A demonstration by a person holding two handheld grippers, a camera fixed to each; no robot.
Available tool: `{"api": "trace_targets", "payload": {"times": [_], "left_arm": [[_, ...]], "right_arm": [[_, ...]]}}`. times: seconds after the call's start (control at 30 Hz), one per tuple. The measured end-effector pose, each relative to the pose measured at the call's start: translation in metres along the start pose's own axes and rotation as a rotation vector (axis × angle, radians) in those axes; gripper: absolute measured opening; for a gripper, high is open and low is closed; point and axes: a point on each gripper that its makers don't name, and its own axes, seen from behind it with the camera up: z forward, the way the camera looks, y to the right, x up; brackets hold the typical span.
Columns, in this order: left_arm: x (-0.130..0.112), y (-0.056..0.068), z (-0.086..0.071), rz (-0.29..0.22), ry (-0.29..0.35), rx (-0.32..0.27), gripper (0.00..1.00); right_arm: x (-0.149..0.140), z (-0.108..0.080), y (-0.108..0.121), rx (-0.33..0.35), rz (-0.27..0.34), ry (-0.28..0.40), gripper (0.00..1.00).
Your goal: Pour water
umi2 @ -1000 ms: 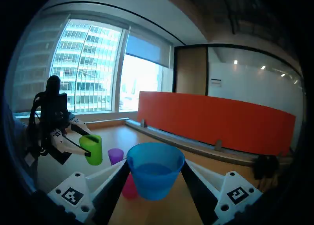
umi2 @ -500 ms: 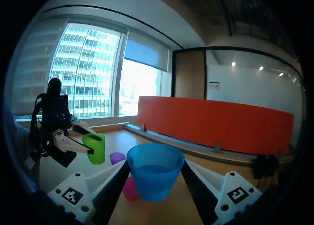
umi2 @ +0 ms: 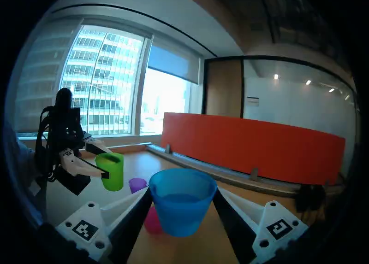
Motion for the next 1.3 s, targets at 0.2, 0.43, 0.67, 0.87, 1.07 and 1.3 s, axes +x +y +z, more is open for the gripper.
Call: {"api": "trace_targets", "payload": {"times": [0.2,0.43,0.67,0.87,1.07,1.3], "left_arm": [[-0.001,0.010,0.002,-0.002,0.002,-0.024,0.87],[-0.002,0.020,0.004,-0.004,0.002,-0.046,0.87],[0.000,0.029,0.003,-0.009,0.019,-0.065,0.87],[0.002,0.036,0.003,-0.019,0.035,-0.079,0.87],[0.002,0.040,0.004,-0.022,0.047,-0.087,0.87],[0.002,0.044,0.005,-0.009,0.058,-0.091,0.87]], "right_arm": [[0.009,0.002,-0.007,0.030,-0.038,0.005,0.91],[0.018,0.007,-0.015,0.070,-0.095,0.006,0.91],[0.027,0.013,-0.024,0.105,-0.166,0.008,0.91],[0.041,0.021,-0.030,0.124,-0.220,0.021,0.91],[0.056,0.025,-0.035,0.140,-0.281,0.041,0.91],[0.071,0.030,-0.036,0.145,-0.359,0.055,0.91]]}}
